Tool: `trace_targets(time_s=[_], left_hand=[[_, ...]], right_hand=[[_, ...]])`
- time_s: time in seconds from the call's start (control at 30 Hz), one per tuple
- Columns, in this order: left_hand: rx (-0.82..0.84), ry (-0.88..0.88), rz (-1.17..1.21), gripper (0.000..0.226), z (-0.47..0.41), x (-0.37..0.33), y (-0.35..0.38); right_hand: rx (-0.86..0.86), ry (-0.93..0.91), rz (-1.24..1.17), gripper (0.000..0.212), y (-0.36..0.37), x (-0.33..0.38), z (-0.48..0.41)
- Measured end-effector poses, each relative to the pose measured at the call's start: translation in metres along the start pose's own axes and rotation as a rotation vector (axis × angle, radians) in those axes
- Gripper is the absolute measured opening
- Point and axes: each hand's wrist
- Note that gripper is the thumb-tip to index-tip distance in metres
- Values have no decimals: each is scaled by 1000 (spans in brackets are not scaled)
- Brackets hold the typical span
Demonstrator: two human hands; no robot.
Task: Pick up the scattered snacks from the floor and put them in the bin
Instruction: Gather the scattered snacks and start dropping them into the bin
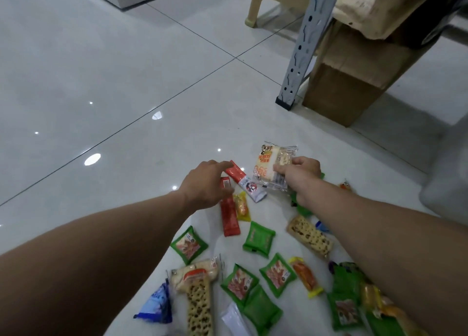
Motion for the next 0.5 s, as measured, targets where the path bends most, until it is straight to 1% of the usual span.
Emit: trace_targets(time_s=[0.13, 0.2, 0.27, 0.37, 0.5], left_hand=[[113, 109, -145, 64, -6, -9, 14], [158, 158, -247, 59, -9, -10, 22], [165, 180, -300, 54, -11, -11, 28], [132, 174, -330, 49, -16, -14, 33], [131, 136, -334, 42, -19, -14, 34]], right_hand=[[-35, 14, -66, 25, -5, -3, -5], [-56, 14, -100, 26, -9, -3, -6], [-62, 22, -123, 28, -12, -3, -7], [-63, 15, -130, 34, -15, -4, -7], [-69, 14, -150, 33, -18, -8, -7]])
Point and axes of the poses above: each hand's wrist, its own z-axis away from the middle knuckle, its own y-axis out of the palm, x = y × z, and after that the axes turned 10 degrees about x, right-handed
